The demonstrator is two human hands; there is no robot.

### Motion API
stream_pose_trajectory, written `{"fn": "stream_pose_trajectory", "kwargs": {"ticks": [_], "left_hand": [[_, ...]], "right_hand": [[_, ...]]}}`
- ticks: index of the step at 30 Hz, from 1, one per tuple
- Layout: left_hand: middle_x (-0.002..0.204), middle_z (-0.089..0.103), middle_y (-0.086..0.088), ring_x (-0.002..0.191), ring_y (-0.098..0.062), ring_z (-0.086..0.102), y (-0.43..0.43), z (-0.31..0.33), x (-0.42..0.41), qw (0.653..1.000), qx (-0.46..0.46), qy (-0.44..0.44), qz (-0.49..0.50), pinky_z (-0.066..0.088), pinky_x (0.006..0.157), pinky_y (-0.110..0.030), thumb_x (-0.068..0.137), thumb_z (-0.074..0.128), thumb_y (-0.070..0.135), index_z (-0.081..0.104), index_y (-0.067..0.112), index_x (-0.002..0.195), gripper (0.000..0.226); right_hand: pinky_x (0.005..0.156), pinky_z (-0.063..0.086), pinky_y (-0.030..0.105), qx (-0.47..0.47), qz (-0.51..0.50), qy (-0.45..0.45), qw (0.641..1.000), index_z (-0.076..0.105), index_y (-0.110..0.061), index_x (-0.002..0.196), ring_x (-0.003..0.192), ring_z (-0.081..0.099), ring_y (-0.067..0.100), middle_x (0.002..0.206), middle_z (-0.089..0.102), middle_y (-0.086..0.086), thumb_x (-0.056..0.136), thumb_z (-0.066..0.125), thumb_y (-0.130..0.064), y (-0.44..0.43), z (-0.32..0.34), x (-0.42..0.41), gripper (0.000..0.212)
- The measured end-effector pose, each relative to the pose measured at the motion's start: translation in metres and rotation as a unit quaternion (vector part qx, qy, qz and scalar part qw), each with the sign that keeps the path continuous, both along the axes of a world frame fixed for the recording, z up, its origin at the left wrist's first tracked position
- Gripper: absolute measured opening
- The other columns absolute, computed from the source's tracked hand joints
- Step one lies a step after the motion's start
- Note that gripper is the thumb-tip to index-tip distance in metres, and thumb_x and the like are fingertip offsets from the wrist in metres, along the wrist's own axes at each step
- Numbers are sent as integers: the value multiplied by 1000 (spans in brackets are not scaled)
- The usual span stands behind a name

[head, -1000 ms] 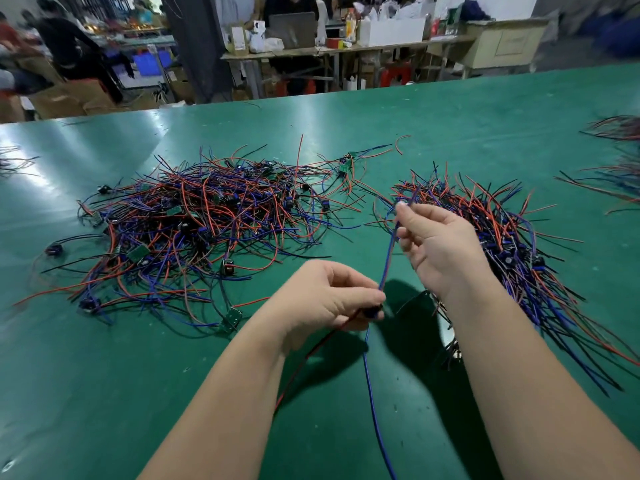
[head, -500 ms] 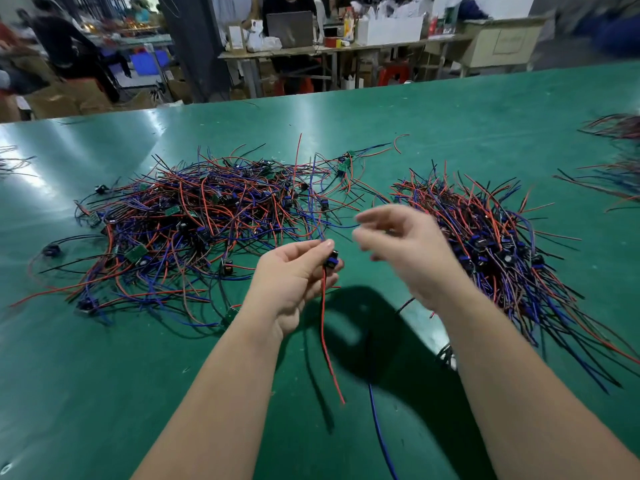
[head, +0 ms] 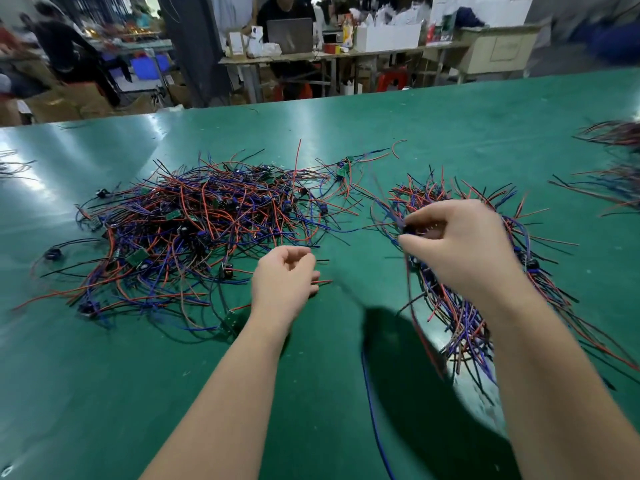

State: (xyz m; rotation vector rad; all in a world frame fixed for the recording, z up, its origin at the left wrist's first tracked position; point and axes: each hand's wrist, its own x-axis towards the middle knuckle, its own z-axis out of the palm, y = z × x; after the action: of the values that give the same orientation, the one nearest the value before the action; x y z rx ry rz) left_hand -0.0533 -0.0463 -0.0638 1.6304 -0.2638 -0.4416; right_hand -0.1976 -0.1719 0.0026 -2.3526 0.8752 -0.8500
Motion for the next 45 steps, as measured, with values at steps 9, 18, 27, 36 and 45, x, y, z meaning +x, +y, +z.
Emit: {"fn": "stream_pose_trajectory", "kwargs": {"ticks": [9, 18, 27, 36, 45], "left_hand": [[110, 49, -1, 105, -24, 47, 30, 31, 6, 902, 203, -378, 47, 36, 93, -29, 72, 51, -2, 63, 20, 111, 46], [114, 59, -7, 104, -28, 57, 49, 21, 30, 839, 505, -201, -15, 49, 90, -39, 77, 68, 36, 58, 20, 111, 39], [62, 70, 2, 45, -5, 57, 29, 37, 14, 994, -71, -83, -7, 43, 41, -16, 98, 45, 38, 69, 14, 85, 37], [92, 72, 0, 83, -8, 66, 18, 47, -8, 924, -375, 60, -48, 54, 75, -18, 79, 50, 44, 69, 11, 97, 42], [79, 56, 9, 65, 6, 52, 15, 34, -11, 959, -151, -216, 107, 43, 65, -11, 88, 63, 20, 56, 21, 94, 10]], "right_hand": [[80, 47, 33, -33, -98, 204, 974, 70, -7, 99, 91, 60, 29, 94, 69, 13, 82, 68, -29, -34, -7, -37, 28], [91, 45, 34, -99, 74, 103, 987, 67, -16, 104, 101, 57, 24, 104, 65, 6, 88, 58, -28, 19, -1, 35, 22], [59, 39, 13, 37, 245, 54, 967, 72, -15, 91, 60, 53, 2, 77, 70, -3, 87, 65, -34, 50, -45, 54, 21], [46, 35, 18, 493, 246, -182, 814, 65, -11, 78, 44, 50, 8, 70, 67, 10, 80, 70, -5, 62, -38, 59, 8], [37, 40, 13, 676, 164, -306, 650, 62, -9, 84, 43, 52, 6, 66, 67, 3, 89, 56, -15, 39, -23, 52, 10]]}}
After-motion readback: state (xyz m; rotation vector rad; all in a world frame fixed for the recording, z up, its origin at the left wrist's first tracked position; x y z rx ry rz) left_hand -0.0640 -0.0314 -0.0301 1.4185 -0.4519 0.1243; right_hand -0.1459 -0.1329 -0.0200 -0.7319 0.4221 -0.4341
